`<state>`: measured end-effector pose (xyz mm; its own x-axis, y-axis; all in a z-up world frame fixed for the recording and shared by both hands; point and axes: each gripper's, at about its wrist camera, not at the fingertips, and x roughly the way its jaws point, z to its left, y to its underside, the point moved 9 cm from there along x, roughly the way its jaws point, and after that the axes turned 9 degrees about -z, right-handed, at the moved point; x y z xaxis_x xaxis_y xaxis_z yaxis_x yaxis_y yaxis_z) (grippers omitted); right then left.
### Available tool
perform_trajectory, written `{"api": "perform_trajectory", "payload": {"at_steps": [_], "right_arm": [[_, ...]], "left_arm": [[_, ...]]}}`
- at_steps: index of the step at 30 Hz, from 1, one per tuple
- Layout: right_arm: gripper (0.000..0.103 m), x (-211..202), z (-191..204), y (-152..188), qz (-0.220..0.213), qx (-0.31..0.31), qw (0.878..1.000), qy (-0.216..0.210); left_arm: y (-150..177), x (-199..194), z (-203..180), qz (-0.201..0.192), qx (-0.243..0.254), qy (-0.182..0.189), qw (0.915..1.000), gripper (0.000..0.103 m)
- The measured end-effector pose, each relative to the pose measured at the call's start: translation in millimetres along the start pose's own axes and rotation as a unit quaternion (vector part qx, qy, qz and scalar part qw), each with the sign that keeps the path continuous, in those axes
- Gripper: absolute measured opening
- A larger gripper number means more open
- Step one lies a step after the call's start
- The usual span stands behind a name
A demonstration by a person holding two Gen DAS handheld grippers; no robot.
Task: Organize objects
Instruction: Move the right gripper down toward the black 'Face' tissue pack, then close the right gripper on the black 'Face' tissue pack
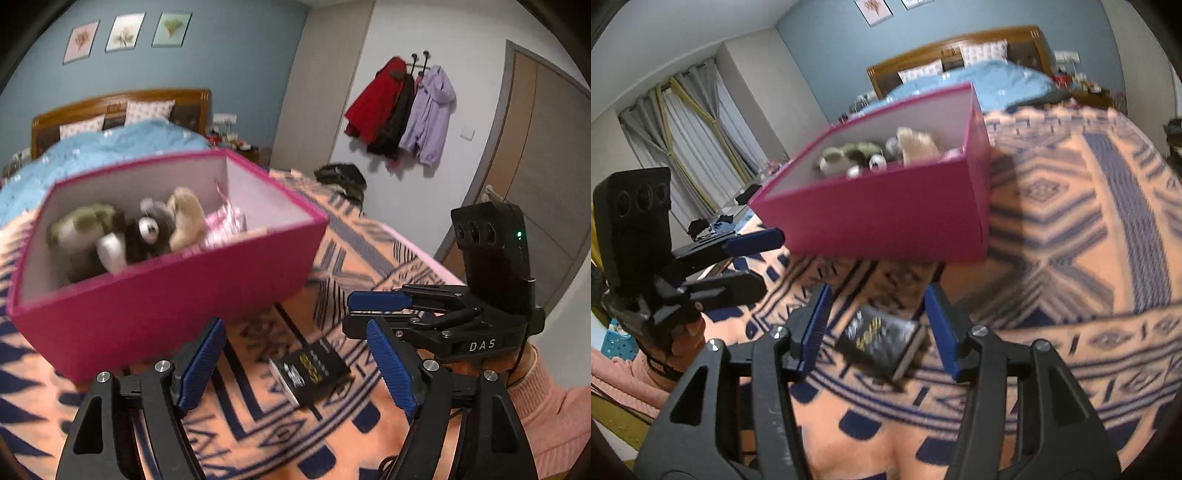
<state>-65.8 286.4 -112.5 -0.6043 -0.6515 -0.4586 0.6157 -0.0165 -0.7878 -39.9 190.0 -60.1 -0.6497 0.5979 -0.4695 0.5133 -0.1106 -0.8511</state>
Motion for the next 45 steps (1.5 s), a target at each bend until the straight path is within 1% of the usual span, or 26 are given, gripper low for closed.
{"api": "perform_trajectory", "payload": {"at_steps": [4, 7, 10, 12, 13, 15, 17, 19, 22, 28, 34, 45], "right_arm": [[0.055, 3.9, -7.7, 18.5, 0.016, 0.017, 1.0, 0.009], [0.055, 5.3, -13.7, 29.7, 0.025, 0.035, 0.999, 0.011], [0.055, 7.7, -15.8, 36.0, 0.03, 0.046, 0.998, 0.01], [0.055, 10.1, -16.3, 40.0, 0.035, 0.049, 0.998, 0.013], [0.055, 11.0, -16.8, 41.7, 0.036, 0.051, 0.998, 0.014], [0.055, 12.1, -16.2, 43.5, 0.038, 0.053, 0.998, 0.012], [0.055, 13.3, -15.6, 44.1, 0.039, 0.054, 0.998, 0.011], [0.054, 14.7, -15.0, 44.9, 0.039, 0.053, 0.998, 0.011], [0.05, 17.0, -14.3, 46.0, 0.041, 0.053, 0.998, 0.011], [0.038, 20.3, -15.7, 48.2, 0.048, 0.057, 0.997, 0.008], [0.036, 20.2, -17.4, 48.2, 0.047, 0.06, 0.997, 0.01], [0.036, 16.6, -15.4, 45.9, 0.04, 0.065, 0.997, 0.01]], "left_arm": [[20.4, 14.8, -0.9, 0.03, -0.006, -0.002, 0.9995, 0.079], [34.5, 24.2, -0.8, 0.053, -0.014, -0.001, 0.9985, 0.075], [47.6, 32.0, 2.5, 0.077, -0.026, -0.003, 0.9967, 0.066], [53.6, 36.0, 3.9, 0.09, -0.034, 0.001, 0.9954, 0.057], [56.6, 37.3, 4.0, 0.095, -0.037, 0.002, 0.9948, 0.056], [62.1, 40.7, 5.6, 0.107, -0.044, 0.0, 0.9933, 0.048], [66.3, 42.9, 6.9, 0.114, -0.053, 0.005, 0.9921, 0.042], [69.1, 43.5, 6.4, 0.118, -0.061, 0.014, 0.9911, 0.039], [69.8, 43.9, 3.1, 0.12, -0.063, 0.022, 0.9905, 0.035], [70.0, 46.8, 0.3, 0.121, -0.068, 0.028, 0.9899, 0.032], [68.2, 47.5, 0.0, 0.12, -0.066, 0.028, 0.9902, 0.032], [61.6, 43.7, -1.3, 0.112, -0.063, 0.03, 0.9913, 0.032]]}}
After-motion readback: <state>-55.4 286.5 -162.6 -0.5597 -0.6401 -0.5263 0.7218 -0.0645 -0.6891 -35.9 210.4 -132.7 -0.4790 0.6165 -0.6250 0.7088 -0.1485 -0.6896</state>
